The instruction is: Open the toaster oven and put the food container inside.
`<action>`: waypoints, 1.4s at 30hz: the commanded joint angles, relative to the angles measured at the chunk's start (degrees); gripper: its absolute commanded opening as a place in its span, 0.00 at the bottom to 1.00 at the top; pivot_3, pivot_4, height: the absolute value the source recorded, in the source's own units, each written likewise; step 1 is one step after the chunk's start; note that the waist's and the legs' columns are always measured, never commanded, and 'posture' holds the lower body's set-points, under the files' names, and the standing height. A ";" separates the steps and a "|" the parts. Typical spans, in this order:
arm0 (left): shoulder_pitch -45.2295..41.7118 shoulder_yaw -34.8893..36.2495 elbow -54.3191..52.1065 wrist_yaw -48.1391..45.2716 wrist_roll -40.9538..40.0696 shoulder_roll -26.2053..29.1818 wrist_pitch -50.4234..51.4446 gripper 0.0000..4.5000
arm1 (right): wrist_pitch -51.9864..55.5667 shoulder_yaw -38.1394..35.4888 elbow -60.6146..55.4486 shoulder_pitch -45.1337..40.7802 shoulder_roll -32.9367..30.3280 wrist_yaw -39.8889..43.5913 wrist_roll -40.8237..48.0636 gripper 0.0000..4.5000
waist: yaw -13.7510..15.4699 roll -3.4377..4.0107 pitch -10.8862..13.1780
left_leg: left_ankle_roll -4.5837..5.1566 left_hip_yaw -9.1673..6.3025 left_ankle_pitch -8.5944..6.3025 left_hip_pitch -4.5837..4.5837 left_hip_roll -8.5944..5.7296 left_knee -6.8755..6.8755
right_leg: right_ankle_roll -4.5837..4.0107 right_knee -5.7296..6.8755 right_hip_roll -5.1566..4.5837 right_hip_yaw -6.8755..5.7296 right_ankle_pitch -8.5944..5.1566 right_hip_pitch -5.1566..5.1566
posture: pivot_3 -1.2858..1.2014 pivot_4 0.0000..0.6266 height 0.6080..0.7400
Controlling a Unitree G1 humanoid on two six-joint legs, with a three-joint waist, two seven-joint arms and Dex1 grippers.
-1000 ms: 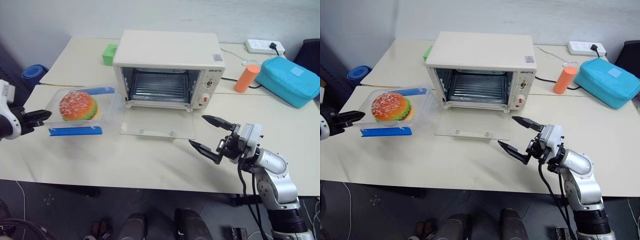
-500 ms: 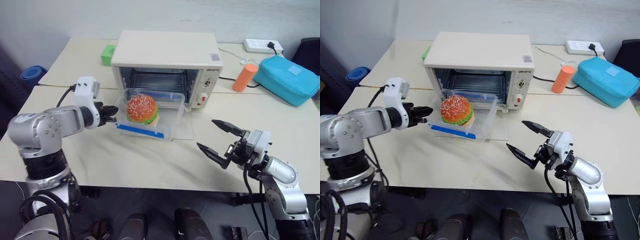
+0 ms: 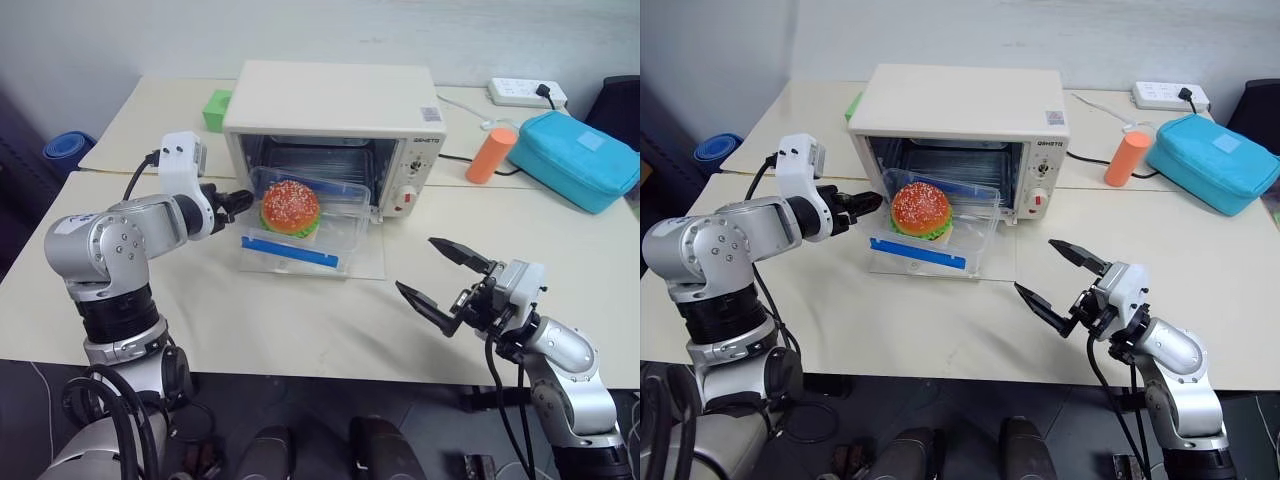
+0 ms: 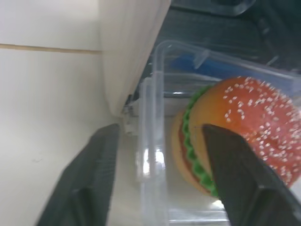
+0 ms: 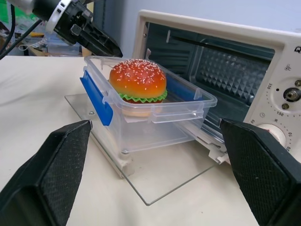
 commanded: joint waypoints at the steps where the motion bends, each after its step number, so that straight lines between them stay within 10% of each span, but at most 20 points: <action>1: 2.52 2.25 -1.71 -11.95 -5.89 7.18 -4.60 0.72 | 5.26 -0.76 -6.02 -0.97 -2.79 0.08 3.75 1.00 | -0.17 0.01 0.00 | -0.01 0.01 0.01 0.01 0.02 -0.02 | 0.00 0.00 0.01 0.01 0.00 -0.01 | 0.52 0.24 1.00; 4: 9.89 0.29 -0.53 -28.38 -8.28 18.28 -13.68 0.72 | 13.63 1.45 -9.72 -0.98 -6.76 1.06 6.24 1.00 | -1.02 0.10 0.03 | -0.05 0.12 0.02 0.11 0.08 -0.14 | -0.01 0.05 0.05 0.11 -0.01 -0.01 | 0.52 0.24 1.00; 8: 22.02 -1.07 7.86 -50.40 -3.89 27.27 -38.76 0.53 | 21.71 8.88 -11.34 -4.22 -9.85 0.78 2.62 0.72 | -1.13 0.12 0.04 | -0.05 0.05 0.02 0.12 0.11 -0.13 | -0.13 -0.17 0.01 0.05 -0.07 0.04 | 0.52 0.24 1.00; 18: 25.92 -10.95 16.87 -56.28 4.08 21.51 -63.52 0.00 | 22.31 20.26 -1.03 -17.11 -0.29 -3.13 -8.19 0.02 | 1.20 0.12 0.05 | 0.22 -0.15 -0.08 -0.11 0.03 -0.08 | -0.10 -0.48 -0.14 -0.06 -0.04 0.09 | 0.52 0.24 1.00; 42: 15.28 -12.91 27.36 -33.43 8.01 1.76 -71.24 0.00 | 6.97 16.68 35.18 -39.92 10.86 -6.93 -18.54 0.00 | -0.25 0.12 0.05 | 0.18 -0.05 -0.03 -0.14 -0.02 0.25 | -0.05 0.10 -0.05 -0.12 -0.02 -0.04 | 0.52 0.24 1.00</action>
